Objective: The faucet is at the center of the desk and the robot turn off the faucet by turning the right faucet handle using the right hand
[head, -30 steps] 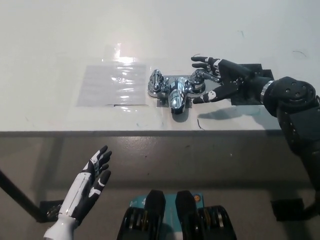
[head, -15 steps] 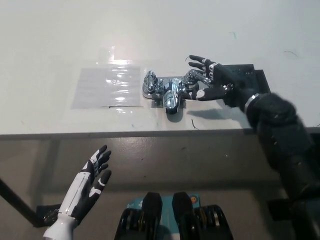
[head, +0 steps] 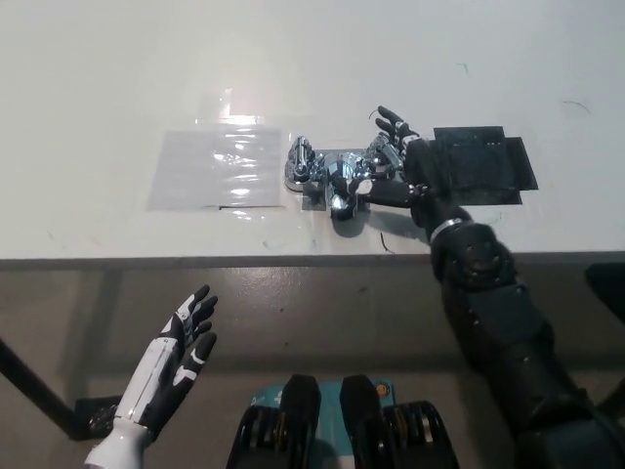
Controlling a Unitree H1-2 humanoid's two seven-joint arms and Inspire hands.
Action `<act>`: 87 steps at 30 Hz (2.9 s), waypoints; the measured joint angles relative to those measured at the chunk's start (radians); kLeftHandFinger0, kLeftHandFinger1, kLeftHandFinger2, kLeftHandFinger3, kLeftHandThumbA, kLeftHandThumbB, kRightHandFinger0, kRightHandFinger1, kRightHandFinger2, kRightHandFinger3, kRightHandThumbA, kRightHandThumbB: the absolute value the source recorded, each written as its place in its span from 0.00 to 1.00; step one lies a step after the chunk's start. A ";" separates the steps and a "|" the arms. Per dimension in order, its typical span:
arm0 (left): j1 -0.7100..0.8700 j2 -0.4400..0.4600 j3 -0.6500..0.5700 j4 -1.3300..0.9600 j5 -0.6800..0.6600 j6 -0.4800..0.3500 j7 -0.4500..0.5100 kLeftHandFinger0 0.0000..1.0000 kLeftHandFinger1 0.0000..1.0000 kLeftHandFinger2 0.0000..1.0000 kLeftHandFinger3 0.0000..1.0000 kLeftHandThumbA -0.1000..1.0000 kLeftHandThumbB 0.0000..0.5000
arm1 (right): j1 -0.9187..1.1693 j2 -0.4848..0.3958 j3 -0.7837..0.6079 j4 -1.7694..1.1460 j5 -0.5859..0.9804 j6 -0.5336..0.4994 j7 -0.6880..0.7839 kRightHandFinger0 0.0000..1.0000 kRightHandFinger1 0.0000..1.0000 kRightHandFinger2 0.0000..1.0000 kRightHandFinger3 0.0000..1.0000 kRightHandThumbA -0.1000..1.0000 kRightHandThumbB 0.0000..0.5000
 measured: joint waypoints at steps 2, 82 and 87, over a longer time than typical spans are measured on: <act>0.000 0.000 0.000 0.000 0.000 0.000 0.000 1.00 1.00 1.00 1.00 0.90 0.54 | 0.002 0.016 0.000 -0.002 -0.013 -0.006 -0.042 1.00 1.00 1.00 1.00 1.00 0.36; 0.022 0.024 0.018 -0.017 -0.043 -0.012 0.000 1.00 1.00 1.00 1.00 0.97 0.63 | 0.905 -0.187 0.228 -0.971 -0.140 -0.229 -0.309 1.00 1.00 1.00 1.00 1.00 0.33; 0.020 0.024 0.030 -0.017 -0.055 -0.012 0.000 1.00 1.00 1.00 1.00 0.96 0.66 | 0.895 -0.169 0.209 -0.868 -0.112 -0.241 -0.284 1.00 1.00 1.00 1.00 1.00 0.36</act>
